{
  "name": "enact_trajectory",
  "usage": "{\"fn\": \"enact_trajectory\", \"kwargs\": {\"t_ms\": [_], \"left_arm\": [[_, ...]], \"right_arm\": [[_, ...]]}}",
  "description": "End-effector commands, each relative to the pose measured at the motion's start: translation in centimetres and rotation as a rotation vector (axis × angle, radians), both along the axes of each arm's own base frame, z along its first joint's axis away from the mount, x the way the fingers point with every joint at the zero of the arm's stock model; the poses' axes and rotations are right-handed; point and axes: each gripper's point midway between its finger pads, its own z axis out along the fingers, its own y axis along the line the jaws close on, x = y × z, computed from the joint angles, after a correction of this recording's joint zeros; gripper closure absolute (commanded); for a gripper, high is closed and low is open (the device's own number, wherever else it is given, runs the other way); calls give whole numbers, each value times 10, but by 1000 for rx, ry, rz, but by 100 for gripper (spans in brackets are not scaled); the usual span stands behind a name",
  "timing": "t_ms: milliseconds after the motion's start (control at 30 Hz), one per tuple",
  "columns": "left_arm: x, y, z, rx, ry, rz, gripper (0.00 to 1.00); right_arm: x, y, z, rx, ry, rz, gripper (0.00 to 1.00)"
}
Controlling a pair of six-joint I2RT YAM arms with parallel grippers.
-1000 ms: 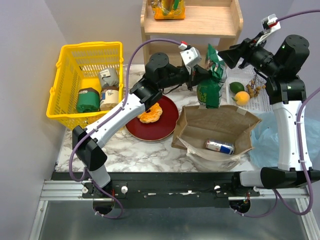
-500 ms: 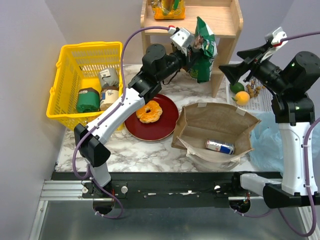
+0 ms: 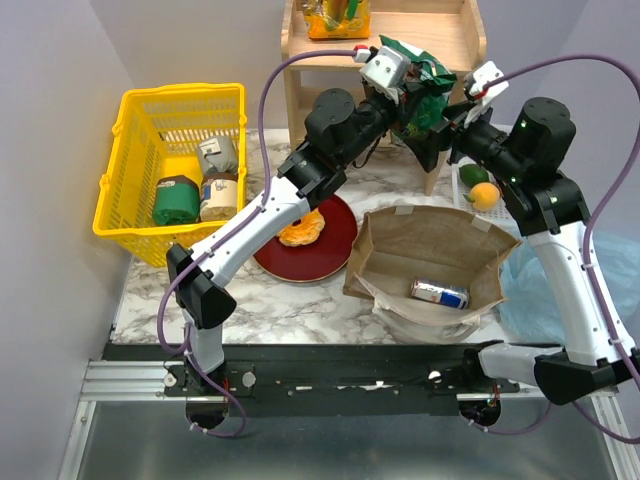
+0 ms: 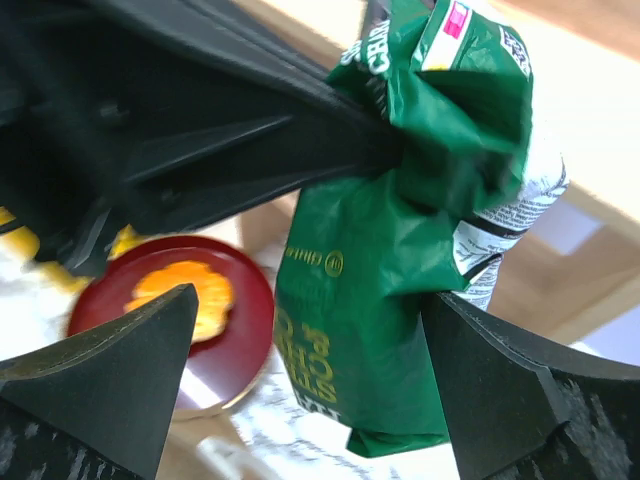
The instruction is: Untie the knot of the grocery bags and take out the mixed food
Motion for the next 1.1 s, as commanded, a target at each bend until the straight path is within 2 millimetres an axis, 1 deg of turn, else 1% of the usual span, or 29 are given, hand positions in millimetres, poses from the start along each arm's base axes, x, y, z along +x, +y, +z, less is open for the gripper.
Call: {"fn": "enact_trajectory", "kwargs": {"t_ms": [0,33,67,133,167,233,267,333,367,433,467,500,533,567,600,633,667,700,733,767,800,833,867,900,933,967,1000,1033,1067], "left_arm": [[-9,12,53,-112,-126,69,100],[-9,12,53,-113,-129,75,100],[-9,12,54,-112,-134,83,100],[-9,14,57,-114,-143,89,100],[-10,16,59,-118,-147,91,100],[-11,18,62,-117,-160,102,100],[-9,19,62,-117,-162,109,100],[-9,22,68,-122,-180,124,100],[-9,22,68,-118,-186,128,100],[-9,24,73,-130,-195,133,100],[-7,25,72,-114,-214,149,100],[-7,27,75,-120,-223,156,100],[-4,29,75,-118,-227,173,100],[-4,32,78,-120,-235,188,100],[-4,37,83,-127,-251,206,100],[-7,45,93,-135,-273,226,96],[-9,52,101,-112,-324,252,86],[-13,57,105,-104,-351,261,58],[-24,73,121,-106,-395,271,43],[-30,79,125,-86,-431,269,31],[-25,85,114,-43,-439,276,20],[-42,107,129,-42,-490,288,16],[-50,115,127,-10,-532,303,1],[-43,118,98,72,-601,377,1],[-67,147,114,29,-669,428,1],[-72,158,109,35,-702,474,1],[-70,162,92,91,-725,510,1],[-79,175,96,105,-734,527,1],[-77,178,91,132,-715,527,1]], "right_arm": [[27,-22,26,-70,-121,-190,0],[32,-28,25,-71,-118,-232,2],[33,-30,27,-69,-122,-244,7],[36,-32,28,-76,-130,-258,13],[38,-32,25,-81,-126,-262,21],[40,-35,25,-82,-133,-282,30],[41,-36,24,-82,-132,-285,38],[43,-33,26,-83,-141,-276,44],[42,-33,28,-81,-145,-272,51],[41,-30,37,-69,-160,-256,58],[42,-28,38,-67,-160,-249,67],[43,-27,40,-63,-165,-246,72],[41,-27,49,-53,-180,-244,77],[44,-25,49,-52,-176,-241,83],[44,-25,53,-46,-185,-241,88],[43,-28,64,-33,-205,-254,94],[43,-29,73,-22,-221,-263,99],[49,-29,77,-15,-227,-268,99],[51,-29,84,-1,-236,-268,99],[46,-32,107,27,-279,-271,99],[57,-29,106,33,-270,-268,100],[58,-32,117,59,-282,-272,100],[56,-35,137,90,-320,-275,99],[58,-36,146,110,-334,-275,99],[74,-34,142,123,-314,-266,99],[78,-36,147,136,-322,-265,99],[73,-38,168,160,-373,-256,99],[92,-37,160,164,-352,-252,99],[96,-39,165,175,-365,-252,99]]}}
